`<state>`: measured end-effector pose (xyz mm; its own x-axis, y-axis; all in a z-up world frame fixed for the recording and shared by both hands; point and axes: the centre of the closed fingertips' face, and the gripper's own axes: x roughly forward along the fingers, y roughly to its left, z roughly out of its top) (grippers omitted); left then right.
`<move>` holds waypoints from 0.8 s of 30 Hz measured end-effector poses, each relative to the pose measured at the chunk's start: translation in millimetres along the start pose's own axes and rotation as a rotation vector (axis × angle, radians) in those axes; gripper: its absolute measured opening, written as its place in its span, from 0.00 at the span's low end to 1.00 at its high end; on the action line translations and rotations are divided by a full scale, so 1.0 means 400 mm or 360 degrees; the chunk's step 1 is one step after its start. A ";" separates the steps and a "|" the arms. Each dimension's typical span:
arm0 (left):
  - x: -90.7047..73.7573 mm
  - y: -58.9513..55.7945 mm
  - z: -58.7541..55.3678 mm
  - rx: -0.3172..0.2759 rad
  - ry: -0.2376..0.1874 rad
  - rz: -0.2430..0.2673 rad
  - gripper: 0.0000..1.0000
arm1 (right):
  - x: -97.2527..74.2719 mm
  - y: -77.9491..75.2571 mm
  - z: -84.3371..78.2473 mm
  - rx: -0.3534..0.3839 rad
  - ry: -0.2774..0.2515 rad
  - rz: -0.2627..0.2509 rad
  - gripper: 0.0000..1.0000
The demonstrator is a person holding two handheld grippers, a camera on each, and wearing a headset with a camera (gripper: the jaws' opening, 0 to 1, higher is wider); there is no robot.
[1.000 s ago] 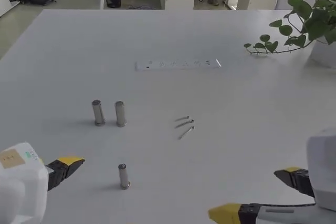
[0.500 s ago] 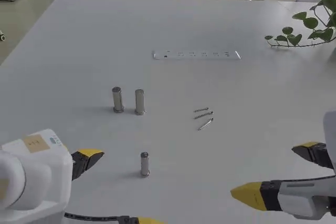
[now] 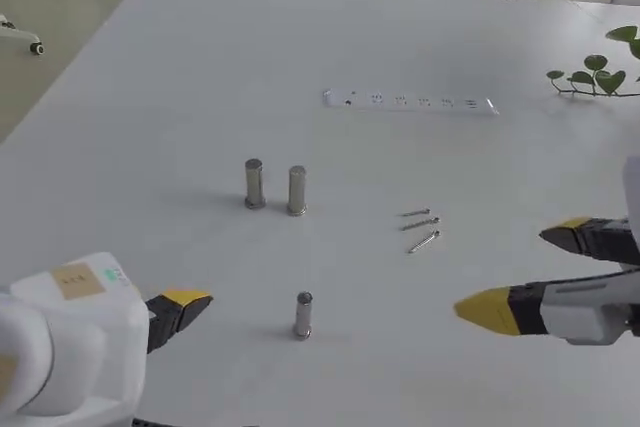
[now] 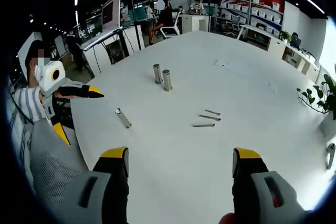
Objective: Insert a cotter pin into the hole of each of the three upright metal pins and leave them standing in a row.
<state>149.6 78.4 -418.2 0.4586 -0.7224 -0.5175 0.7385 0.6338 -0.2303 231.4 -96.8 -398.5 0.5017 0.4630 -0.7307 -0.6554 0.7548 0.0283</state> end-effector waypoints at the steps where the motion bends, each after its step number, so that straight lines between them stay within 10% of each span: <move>1: 0.000 0.000 -0.002 0.0004 0.0003 -0.0002 0.99 | 0.005 -0.006 0.003 -0.0019 0.0000 -0.0003 0.78; 5: 0.005 0.002 -0.010 -0.0012 0.0012 -0.0009 0.99 | 0.035 -0.010 0.028 0.0037 -0.0064 0.0131 0.74; 24: 0.017 0.006 -0.035 -0.0098 0.0025 -0.0037 0.99 | 0.175 -0.152 0.055 -0.0521 0.0119 0.0002 0.36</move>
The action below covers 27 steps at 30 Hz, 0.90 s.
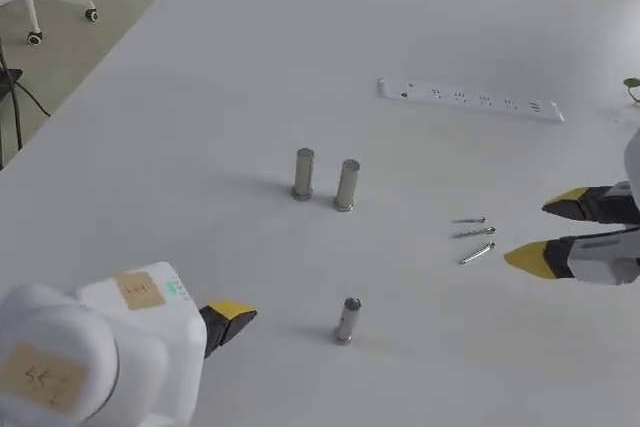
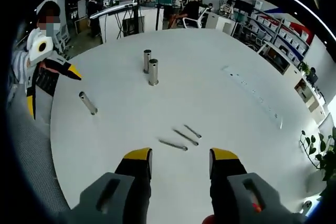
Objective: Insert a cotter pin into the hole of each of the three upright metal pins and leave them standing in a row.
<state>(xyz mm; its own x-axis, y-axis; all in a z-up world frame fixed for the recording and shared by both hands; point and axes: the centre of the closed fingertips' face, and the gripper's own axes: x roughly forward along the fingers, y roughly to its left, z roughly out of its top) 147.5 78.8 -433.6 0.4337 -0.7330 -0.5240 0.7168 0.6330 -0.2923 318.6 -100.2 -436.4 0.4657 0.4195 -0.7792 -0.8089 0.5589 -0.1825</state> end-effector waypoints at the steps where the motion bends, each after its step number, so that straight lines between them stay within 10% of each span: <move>1: -0.001 0.001 -0.001 0.0003 0.0002 0.0002 0.99 | 0.009 -0.009 0.001 -0.0037 0.0003 -0.0013 0.33; 27: -0.013 0.040 -0.013 -0.0058 -0.0016 0.0055 0.96 | 0.146 -0.067 -0.006 -0.0186 0.0043 0.0124 0.03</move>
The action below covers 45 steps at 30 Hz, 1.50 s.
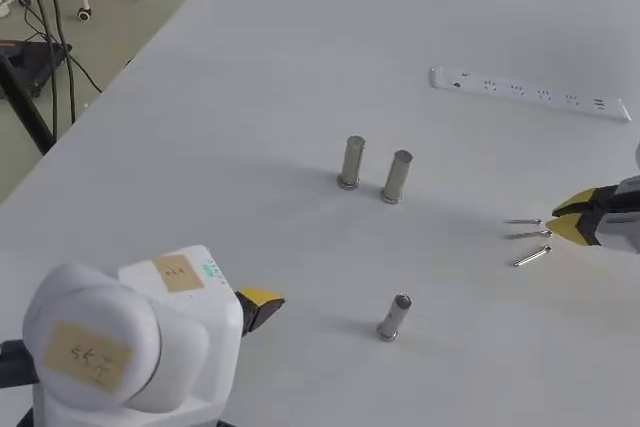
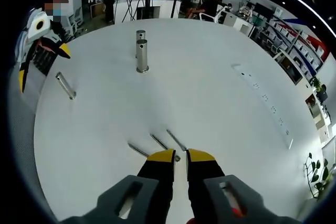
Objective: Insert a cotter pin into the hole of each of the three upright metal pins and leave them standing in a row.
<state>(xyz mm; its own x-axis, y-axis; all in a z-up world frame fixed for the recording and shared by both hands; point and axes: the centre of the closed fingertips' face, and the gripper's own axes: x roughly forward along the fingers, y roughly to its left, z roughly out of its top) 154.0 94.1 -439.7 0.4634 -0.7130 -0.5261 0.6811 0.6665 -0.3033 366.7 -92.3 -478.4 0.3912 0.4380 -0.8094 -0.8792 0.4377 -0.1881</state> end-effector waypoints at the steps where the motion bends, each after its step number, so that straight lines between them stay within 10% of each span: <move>1: 0.000 0.001 -0.001 -0.0002 0.0002 0.0001 0.96 | 0.006 -0.001 -0.002 -0.0007 0.0011 0.0003 0.03; 29: 0.005 0.018 0.018 -0.0109 -0.0069 0.0014 0.94 | 0.048 0.006 -0.002 -0.0260 0.0167 0.0188 0.00; 39: 0.004 0.025 0.001 -0.0085 0.0018 0.0027 0.91 | 0.052 0.010 -0.002 -0.0206 0.0208 0.0295 0.00; 45: 0.004 0.018 0.007 -0.0022 0.0000 0.0001 0.86 | 0.057 0.016 0.003 -0.0347 0.0344 0.0284 0.00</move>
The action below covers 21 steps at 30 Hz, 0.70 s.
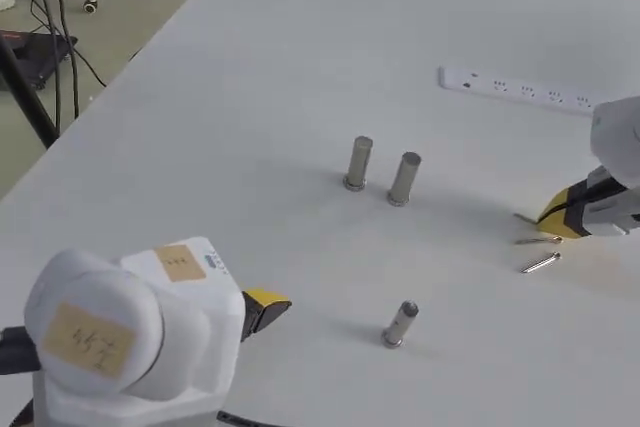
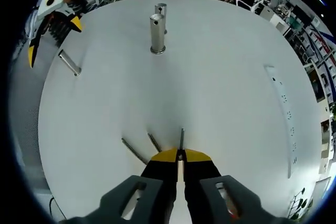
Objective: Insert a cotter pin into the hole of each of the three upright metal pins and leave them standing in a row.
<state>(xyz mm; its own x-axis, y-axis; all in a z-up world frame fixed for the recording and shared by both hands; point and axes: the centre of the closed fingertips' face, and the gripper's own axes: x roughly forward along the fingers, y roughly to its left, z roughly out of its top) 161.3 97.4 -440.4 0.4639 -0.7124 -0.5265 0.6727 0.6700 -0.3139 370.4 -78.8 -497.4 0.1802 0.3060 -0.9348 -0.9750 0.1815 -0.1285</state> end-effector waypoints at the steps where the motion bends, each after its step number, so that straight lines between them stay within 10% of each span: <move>1: 0.001 0.000 0.000 -0.0004 0.0001 -0.0002 0.86 | 0.001 -0.002 0.001 0.0007 0.0013 0.0000 0.00; 21: 0.030 -0.036 -0.003 0.0019 0.0063 -0.0101 0.84 | 0.000 -0.012 -0.006 0.0144 0.0150 0.0097 0.00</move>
<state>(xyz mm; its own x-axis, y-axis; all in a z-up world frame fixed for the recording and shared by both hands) 156.7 79.6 -443.0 0.3973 -0.7443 -0.5369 0.7069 0.6212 -0.3382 374.5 -82.1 -497.5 0.1040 0.2308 -0.9674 -0.9673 0.2499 -0.0444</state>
